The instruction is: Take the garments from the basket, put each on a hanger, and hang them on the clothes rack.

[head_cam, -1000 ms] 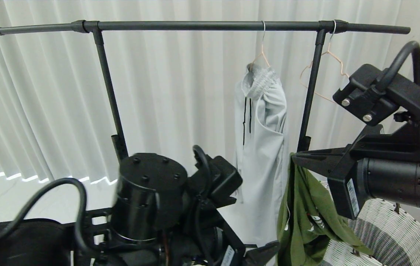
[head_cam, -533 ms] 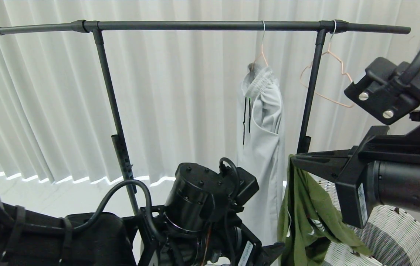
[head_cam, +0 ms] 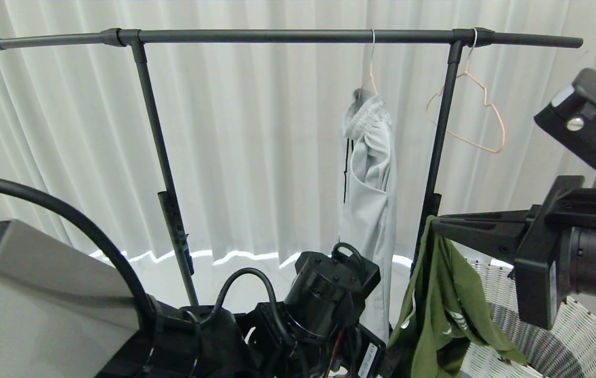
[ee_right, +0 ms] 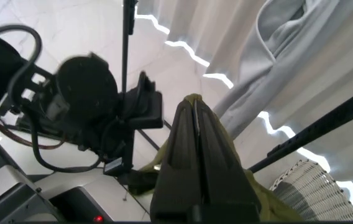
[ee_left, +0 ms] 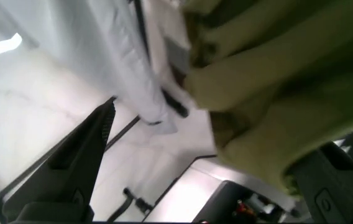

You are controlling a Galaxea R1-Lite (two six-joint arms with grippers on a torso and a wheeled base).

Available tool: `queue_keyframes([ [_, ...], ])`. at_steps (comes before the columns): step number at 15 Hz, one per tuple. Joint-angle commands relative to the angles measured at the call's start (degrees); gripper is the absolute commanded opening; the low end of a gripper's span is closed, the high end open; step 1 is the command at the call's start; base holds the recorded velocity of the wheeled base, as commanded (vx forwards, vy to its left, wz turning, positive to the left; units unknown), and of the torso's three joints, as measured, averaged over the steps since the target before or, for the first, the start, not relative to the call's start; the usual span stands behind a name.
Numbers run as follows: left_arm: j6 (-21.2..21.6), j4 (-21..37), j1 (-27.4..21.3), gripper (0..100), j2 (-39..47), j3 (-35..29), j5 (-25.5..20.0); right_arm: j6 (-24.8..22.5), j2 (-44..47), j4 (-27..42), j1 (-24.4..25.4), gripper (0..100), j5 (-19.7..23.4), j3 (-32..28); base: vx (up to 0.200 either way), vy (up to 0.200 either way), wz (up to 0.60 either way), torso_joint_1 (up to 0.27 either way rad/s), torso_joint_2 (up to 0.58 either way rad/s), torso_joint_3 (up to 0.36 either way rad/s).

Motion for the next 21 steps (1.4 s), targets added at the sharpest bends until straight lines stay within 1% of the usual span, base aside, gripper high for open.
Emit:
queue_keyframes([
  [1, 0.01, 0.03, -0.33, 100, 1.87, 1.84, 0.25, 0.0, -0.88, -0.03, -0.03, 0, -0.04, 0.22, 0.0, 0.0, 0.0, 0.0, 0.0, 0.0],
  [5, 0.18, 0.03, -0.41, 100, -1.12, 6.41, 0.33, 0.0, -1.93, -0.12, -0.2, 0, -0.04, 2.33, 0.0, 0.0, 0.0, 0.0, 0.0, 0.0],
  [6, 0.1, 0.03, -0.41, 0, -2.35, 7.64, 0.25, 0.0, -2.02, -0.12, -0.2, 0, -0.04, 2.86, 0.0, 0.0, 0.0, 0.0, 0.0, 0.0],
  [8, 0.18, -0.05, -0.68, 0, -3.4, 8.79, 0.86, 0.0, -2.02, -0.12, -0.2, 0, -0.04, 3.3, 0.0, 0.0, 0.0, 0.0, 0.0, 0.0],
  [10, 0.1, 0.03, -1.56, 0, -5.78, 10.54, 5.52, 0.0, -1.85, -0.38, -0.38, 0, 0.05, 4.36, 0.0, 0.0, 0.0, 0.0, 0.0, 0.0],
  [12, 0.45, 0.12, -1.82, 0, -11.58, 13.53, 7.63, 0.0, -1.76, -0.65, -0.47, 0, -0.39, 5.5, 0.0, 0.0, 0.0, 0.0, 0.0, 0.0],
  [13, 0.54, 0.82, -1.38, 0, -16.06, 13.62, 8.68, 0.0, -1.76, -0.73, -0.47, 0, -0.39, 5.85, 0.0, 0.0, 0.0, 0.0, 0.0, 0.0],
  [14, 0.54, 3.99, 0.03, 0, -20.81, 13.01, 9.65, 0.0, -1.67, -0.82, -0.47, 0, -0.39, 6.03, 0.0, 0.0, 0.0, 0.0, 0.0, 0.0],
  [15, 0.54, 10.49, 1.87, 0, -26.7, 10.46, 10.71, -0.09, -1.67, -1.79, -0.47, 0, -0.39, 6.11, 0.0, 0.0, 0.0, 0.0, 0.0, 0.0],
  [16, 0.54, 19.37, 3.63, 0, -32.32, 6.33, 11.41, -0.18, -1.49, -3.11, -0.9, 0, -0.39, 6.11, 0.0, 0.0, 0.0, 0.0, 0.0, 0.0],
  [17, 0.54, 24.73, 4.77, 0, -35.04, 3.07, 11.5, -0.35, -1.41, -3.81, -1.43, 0, -0.39, 6.11, 0.0, 0.0, 0.0, 0.0, 0.0, 0.0],
  [18, 0.54, 34.75, 6.62, 0, -39.18, -4.31, 12.02, -0.71, -1.49, -5.3, -2.93, 0, -0.21, 5.76, 0.0, 0.0, 0.0, 0.0, 0.0, 0.0],
  [19, 0.54, 40.2, 7.76, 0, -40.67, -9.41, 13.61, -1.5, -1.49, -5.65, -4.51, 0, -0.21, 4.79, 0.0, 0.0, 0.0, 0.0, 0.0, 0.0],
  [20, 0.62, 43.98, 8.11, 0, -41.37, -13.63, 15.98, -2.9, -1.49, -5.65, -6.53, 0, 0.14, 3.39, 0.0, 0.0, 0.0, 0.0, 0.0, 0.0],
  [21, 0.89, 45.56, 8.11, 0, -41.55, -16.35, 18.0, -3.96, -1.49, -5.65, -8.29, 0, 0.23, 1.98, 0.0, 0.0, 0.0, 0.0, 0.0, 0.0],
])
